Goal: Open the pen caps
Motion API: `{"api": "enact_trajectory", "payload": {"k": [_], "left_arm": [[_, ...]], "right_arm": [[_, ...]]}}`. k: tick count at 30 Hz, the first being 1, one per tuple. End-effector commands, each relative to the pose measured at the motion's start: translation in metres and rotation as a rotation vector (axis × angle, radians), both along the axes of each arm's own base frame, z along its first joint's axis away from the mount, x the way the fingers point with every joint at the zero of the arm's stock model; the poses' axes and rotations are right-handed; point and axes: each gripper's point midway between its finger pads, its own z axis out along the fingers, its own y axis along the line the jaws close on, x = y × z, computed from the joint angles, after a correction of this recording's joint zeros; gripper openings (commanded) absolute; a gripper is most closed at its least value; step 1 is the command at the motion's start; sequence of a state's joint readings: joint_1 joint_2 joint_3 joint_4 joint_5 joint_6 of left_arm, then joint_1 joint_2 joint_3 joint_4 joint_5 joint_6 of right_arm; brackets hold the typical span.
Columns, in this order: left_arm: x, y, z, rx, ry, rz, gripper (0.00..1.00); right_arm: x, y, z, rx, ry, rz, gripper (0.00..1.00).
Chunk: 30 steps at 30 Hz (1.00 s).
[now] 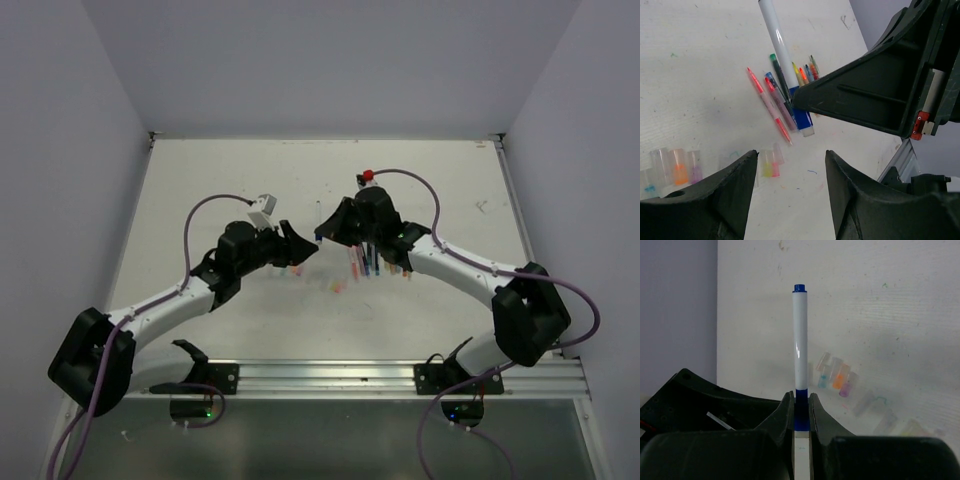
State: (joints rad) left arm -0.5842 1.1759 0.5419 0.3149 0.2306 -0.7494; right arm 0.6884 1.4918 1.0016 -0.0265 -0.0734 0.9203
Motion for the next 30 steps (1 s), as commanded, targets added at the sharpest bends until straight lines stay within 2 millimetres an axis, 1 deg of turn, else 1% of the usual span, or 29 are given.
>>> {"api": "enact_trajectory", "payload": {"k": [1,7,8,10,13,16,19,20,25,27,28,29,30], "left_arm": [[0.015,-0.008,0.025,-0.038,-0.067,0.031,0.6],[0.019,-0.008,0.02,-0.028,-0.052,0.049,0.59],[0.02,-0.008,0.02,-0.026,-0.052,0.052,0.59],[0.021,-0.009,0.022,-0.026,-0.056,0.053,0.58],[0.022,-0.008,0.019,-0.019,-0.047,0.059,0.55],[0.022,-0.006,0.017,-0.013,-0.04,0.07,0.5],[0.022,-0.006,0.016,-0.011,-0.033,0.072,0.42],[0.022,-0.006,0.014,-0.007,-0.031,0.071,0.37],[0.022,-0.005,0.011,0.006,-0.026,0.075,0.24],[0.021,-0.004,0.012,0.008,-0.028,0.073,0.16],[0.021,-0.004,0.011,0.014,-0.027,0.072,0.13],[0.021,-0.003,0.012,0.015,-0.031,0.072,0.04],[0.02,-0.002,0.01,0.021,-0.028,0.071,0.0]], "right_arm": [[0.0,0.013,0.002,0.064,0.011,-0.017,0.0],[-0.007,0.02,0.001,0.086,0.024,-0.007,0.0],[-0.008,0.023,0.004,0.104,0.023,0.002,0.0],[-0.012,0.026,0.002,0.125,0.038,0.007,0.0],[-0.016,0.029,0.003,0.149,0.039,0.018,0.0],[-0.02,0.032,0.003,0.149,0.044,0.031,0.0],[-0.025,0.035,0.003,0.154,0.044,0.047,0.0],[-0.027,0.036,0.004,0.162,0.04,0.051,0.0],[-0.031,0.039,0.008,0.156,0.018,0.092,0.0],[-0.032,0.039,0.01,0.144,0.009,0.104,0.0],[-0.032,0.038,0.008,0.129,0.001,0.109,0.02],[-0.031,0.036,0.007,0.116,-0.005,0.107,0.08],[-0.032,0.036,0.009,0.111,-0.015,0.115,0.11]]}}
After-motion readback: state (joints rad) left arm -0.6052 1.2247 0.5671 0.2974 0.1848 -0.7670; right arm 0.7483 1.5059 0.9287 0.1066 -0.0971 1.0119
